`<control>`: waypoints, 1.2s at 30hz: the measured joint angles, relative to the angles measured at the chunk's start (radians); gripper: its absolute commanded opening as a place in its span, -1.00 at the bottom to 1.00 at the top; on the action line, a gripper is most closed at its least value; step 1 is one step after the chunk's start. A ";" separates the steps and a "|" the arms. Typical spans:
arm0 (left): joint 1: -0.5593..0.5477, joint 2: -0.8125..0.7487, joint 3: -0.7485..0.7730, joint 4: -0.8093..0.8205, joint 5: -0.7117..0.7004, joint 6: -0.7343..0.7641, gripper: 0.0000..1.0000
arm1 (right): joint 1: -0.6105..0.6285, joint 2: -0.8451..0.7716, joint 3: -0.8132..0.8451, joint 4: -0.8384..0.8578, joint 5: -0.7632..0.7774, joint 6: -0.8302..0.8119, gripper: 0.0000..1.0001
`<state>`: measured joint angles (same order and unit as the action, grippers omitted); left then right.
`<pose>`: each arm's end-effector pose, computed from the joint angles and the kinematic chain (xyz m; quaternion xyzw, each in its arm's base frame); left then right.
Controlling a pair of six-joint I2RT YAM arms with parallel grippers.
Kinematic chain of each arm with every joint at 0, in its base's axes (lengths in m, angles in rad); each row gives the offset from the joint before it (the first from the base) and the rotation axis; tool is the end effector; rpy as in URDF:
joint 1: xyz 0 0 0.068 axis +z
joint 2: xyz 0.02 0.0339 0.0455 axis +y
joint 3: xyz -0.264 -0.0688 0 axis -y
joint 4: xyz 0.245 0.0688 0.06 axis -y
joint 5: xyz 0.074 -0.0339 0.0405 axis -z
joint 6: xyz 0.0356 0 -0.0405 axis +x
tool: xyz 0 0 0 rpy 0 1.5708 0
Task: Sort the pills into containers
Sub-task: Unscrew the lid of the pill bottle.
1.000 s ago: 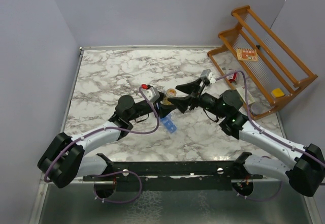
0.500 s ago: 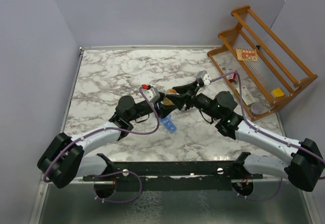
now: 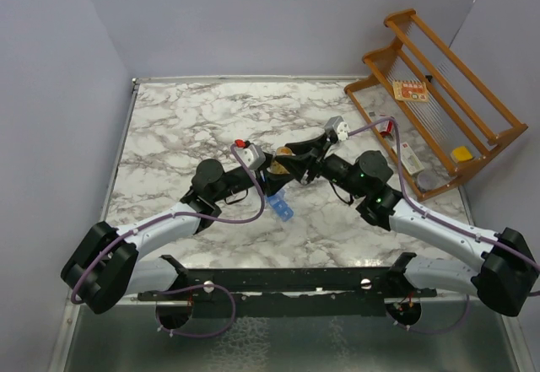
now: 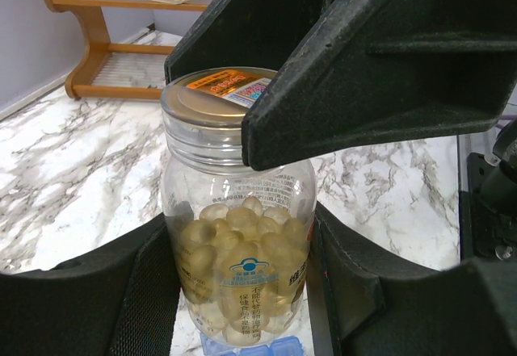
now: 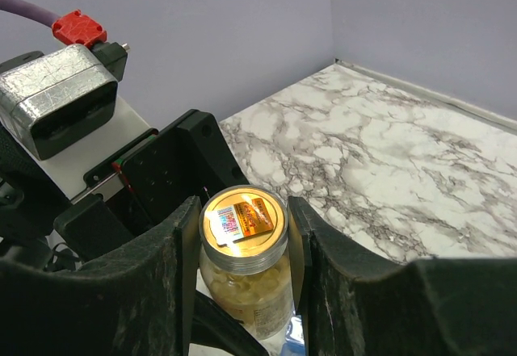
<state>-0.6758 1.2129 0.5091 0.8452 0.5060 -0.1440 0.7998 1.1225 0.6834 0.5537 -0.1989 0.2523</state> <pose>0.1899 -0.1744 0.2628 0.3492 0.5625 -0.4419 0.6053 0.1768 0.1921 0.3140 -0.2504 0.6175 0.4301 0.6092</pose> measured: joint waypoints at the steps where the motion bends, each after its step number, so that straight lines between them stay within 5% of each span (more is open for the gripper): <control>1: 0.000 0.000 0.000 0.000 -0.002 0.000 -1.00 | 0.000 0.003 0.002 0.000 0.000 0.000 -0.40; 25: -0.007 -0.005 0.000 -0.001 -0.017 0.005 -1.00 | 0.004 0.014 0.031 -0.027 0.000 -0.003 0.13; 36: -0.012 -0.005 0.000 -0.001 -0.016 0.005 -1.00 | 0.006 0.013 0.031 -0.030 0.000 -0.007 -0.02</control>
<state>-0.6880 1.2079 0.5095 0.8440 0.4900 -0.1387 0.8059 1.1358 0.7143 0.5236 -0.1989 0.2451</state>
